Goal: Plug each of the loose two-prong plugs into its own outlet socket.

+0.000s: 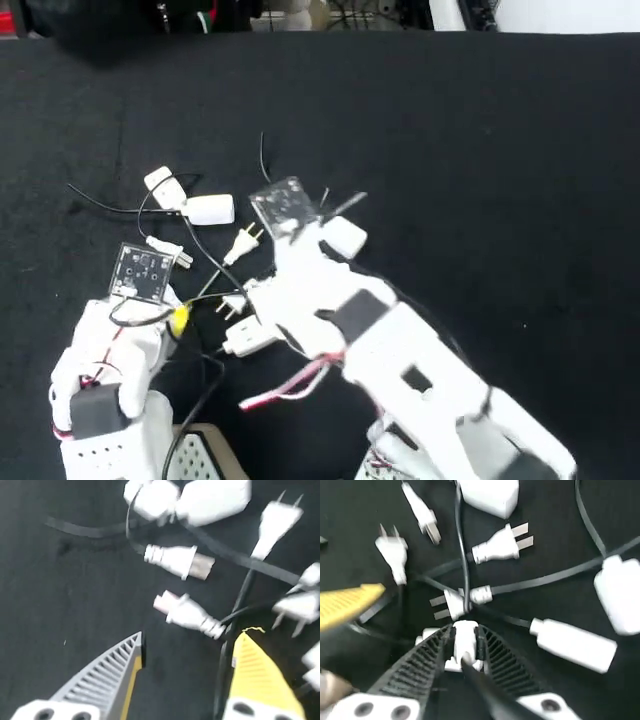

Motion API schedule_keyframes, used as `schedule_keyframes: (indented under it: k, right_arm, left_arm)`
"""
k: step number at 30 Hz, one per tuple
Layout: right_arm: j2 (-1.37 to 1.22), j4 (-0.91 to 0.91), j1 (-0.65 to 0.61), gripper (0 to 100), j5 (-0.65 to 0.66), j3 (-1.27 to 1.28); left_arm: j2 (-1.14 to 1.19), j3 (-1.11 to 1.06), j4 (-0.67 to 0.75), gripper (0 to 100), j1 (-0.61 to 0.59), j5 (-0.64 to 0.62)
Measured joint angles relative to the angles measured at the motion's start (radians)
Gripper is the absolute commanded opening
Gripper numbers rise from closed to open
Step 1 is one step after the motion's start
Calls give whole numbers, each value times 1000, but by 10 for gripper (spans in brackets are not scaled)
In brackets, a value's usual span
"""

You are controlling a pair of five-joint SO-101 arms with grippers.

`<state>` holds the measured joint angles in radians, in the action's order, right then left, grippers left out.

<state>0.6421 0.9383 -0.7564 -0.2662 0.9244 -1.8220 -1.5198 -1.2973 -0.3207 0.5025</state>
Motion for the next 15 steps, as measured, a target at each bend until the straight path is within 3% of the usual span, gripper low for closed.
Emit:
schedule_keyframes:
  k: [5, 15]
  right_arm:
    - [-130, 48, -38, 11, -25, -25]
    - [-127, -146, -38, 11, -31, 87]
  left_arm:
    - [5, -115, 5, 285, -48, 84]
    - [3, -135, 11, 285, -60, 104]
